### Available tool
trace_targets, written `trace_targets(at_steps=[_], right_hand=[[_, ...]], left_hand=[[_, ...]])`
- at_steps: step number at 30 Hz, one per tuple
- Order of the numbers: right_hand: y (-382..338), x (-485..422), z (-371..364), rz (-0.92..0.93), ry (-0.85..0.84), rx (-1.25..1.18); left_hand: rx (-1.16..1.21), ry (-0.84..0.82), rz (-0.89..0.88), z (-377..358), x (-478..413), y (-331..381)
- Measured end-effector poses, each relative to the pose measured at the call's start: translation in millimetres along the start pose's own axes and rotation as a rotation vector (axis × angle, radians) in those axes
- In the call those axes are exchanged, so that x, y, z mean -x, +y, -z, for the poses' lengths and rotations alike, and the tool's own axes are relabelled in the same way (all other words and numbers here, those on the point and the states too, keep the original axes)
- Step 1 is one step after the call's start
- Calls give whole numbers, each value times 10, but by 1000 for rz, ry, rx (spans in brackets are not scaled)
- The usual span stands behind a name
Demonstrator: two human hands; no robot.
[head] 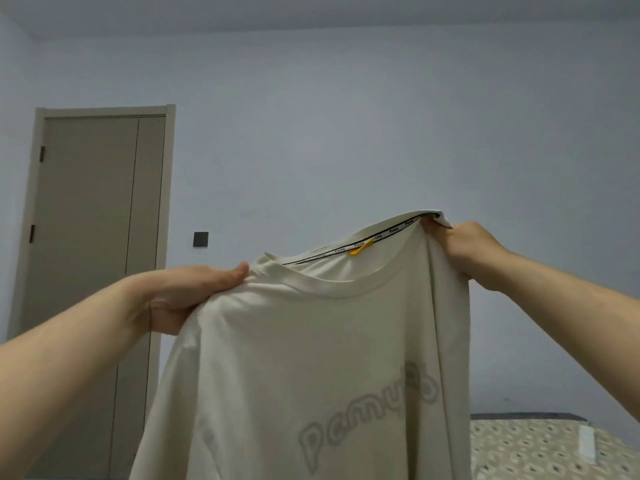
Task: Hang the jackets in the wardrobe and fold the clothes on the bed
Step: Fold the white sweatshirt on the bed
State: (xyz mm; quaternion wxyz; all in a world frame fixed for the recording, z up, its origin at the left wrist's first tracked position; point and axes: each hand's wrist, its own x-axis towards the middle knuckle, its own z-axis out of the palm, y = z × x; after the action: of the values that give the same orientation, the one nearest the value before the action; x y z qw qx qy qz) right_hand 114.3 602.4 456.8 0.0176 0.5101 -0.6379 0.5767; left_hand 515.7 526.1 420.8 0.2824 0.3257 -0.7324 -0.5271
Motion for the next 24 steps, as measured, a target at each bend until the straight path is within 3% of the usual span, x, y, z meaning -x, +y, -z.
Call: trace_targets(at_steps=[6,12,15,19,22,24], right_hand=[[67,18,1,-101,-80,-182],[177,-10,74,-124,-34,-154],[238,-16,86,-92,-68,-83],[306,14,155,-79,-285,6],[368,90,245,-145,-520,-71],[424,119,262,-143,-556,-111]], left_hand=[[145,-306,-136,-30,-34,-253],[71,-287,7,70,-106,-523],[-236,50,52,68,-157,-601],[-763,627,-127,145,-283,-573],[-796,720,-203,247,-312,-509],[-790,735,-211,289,-334,-474]])
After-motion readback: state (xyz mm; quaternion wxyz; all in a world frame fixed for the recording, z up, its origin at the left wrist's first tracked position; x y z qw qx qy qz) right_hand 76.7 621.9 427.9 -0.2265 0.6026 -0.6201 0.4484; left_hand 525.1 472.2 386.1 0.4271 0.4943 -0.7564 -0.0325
